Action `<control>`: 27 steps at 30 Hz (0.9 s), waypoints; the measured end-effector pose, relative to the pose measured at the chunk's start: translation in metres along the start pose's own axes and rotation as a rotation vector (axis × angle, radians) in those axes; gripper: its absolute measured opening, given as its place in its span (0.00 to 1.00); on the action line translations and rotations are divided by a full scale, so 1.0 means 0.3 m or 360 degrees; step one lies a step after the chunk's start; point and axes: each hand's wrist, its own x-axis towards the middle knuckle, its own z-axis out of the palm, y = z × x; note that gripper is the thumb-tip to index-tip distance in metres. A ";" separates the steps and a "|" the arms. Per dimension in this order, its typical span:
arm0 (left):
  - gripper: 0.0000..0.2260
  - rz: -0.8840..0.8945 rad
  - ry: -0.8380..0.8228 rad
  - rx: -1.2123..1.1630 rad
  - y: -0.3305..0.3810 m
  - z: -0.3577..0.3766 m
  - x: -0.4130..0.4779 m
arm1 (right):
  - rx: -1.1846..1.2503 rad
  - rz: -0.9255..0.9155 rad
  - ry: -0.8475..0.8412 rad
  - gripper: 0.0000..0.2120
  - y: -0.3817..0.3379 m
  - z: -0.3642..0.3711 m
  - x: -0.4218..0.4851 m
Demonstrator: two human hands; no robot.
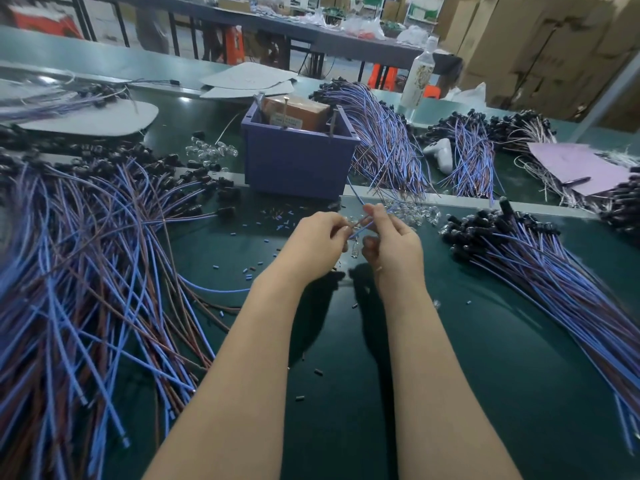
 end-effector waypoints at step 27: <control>0.13 0.0131 -0.0254 -0.0296 0.014 -0.035 -0.021 | 0.0257 -0.0018 0.0484 0.13 -0.011 -0.054 0.040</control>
